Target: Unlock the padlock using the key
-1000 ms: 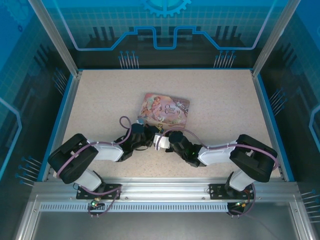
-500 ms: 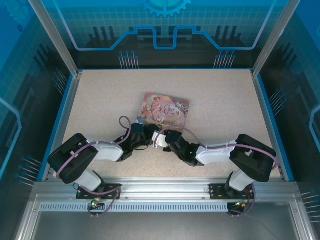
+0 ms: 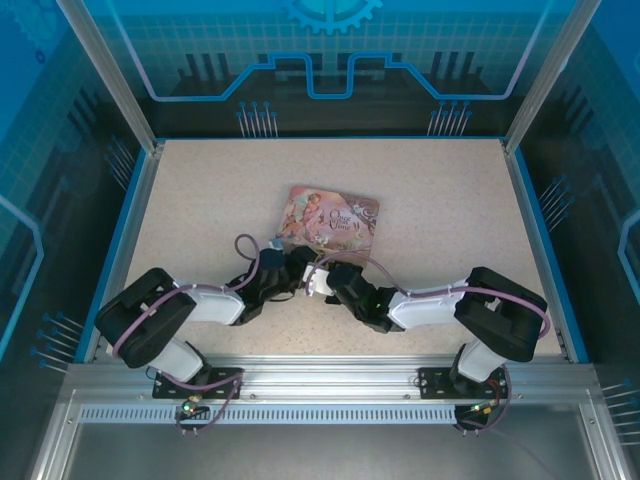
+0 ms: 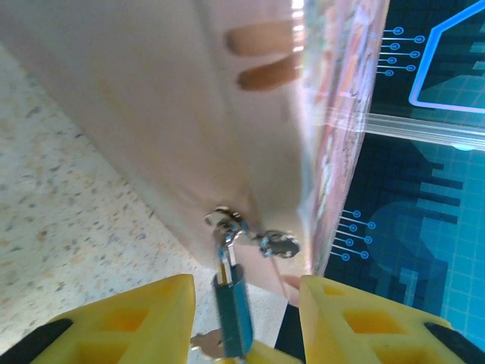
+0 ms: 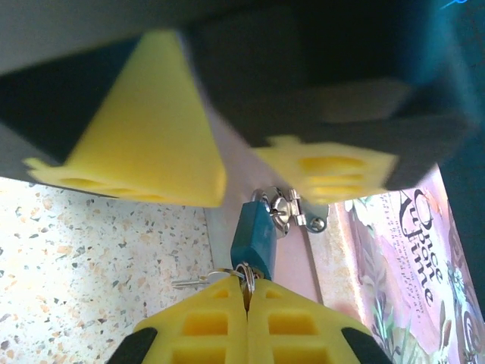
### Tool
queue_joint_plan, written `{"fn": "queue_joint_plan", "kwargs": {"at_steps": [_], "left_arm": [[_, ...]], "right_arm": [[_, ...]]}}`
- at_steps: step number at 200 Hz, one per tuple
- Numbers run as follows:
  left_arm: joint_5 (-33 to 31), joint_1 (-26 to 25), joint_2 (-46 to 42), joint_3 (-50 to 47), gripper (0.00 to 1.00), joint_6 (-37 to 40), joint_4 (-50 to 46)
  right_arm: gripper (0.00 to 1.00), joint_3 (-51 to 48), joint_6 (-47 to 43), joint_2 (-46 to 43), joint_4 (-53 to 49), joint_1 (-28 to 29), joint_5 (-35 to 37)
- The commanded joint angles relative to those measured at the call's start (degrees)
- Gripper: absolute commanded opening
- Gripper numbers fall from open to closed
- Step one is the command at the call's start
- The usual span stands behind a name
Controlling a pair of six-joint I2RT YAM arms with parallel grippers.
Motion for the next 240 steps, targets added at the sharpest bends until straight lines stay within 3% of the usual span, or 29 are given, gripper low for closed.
{"fn": "queue_joint_plan", "kwargs": {"at_steps": [1, 46, 114, 184, 240], "left_arm": [[0.29, 1.56, -2.1, -2.94, 0.41, -0.83, 2.8], [3.47, 2.84, -1.43, -2.62, 0.39, -0.98, 3.91], [7.51, 1.63, 13.96, -0.54, 0.27, -7.37, 23.13], [6.99, 0.76, 13.21, -0.33, 0.25, -7.59, 21.73], [6.52, 0.12, 9.25, -1.06, 0.31, -7.1, 17.78]], "right_arm": [[0.0, 1.78, 0.78, 1.1, -1.88, 1.45, 2.69], [0.0, 2.76, 0.13, 3.2, -1.68, 2.21, 4.17], [0.0, 2.66, 0.42, 2.67, -2.22, 2.05, 3.92], [0.0, 3.19, 1.11, 2.56, -3.45, 1.6, 3.78], [0.0, 4.0, 1.15, 3.26, -3.7, 1.13, 3.95]]}}
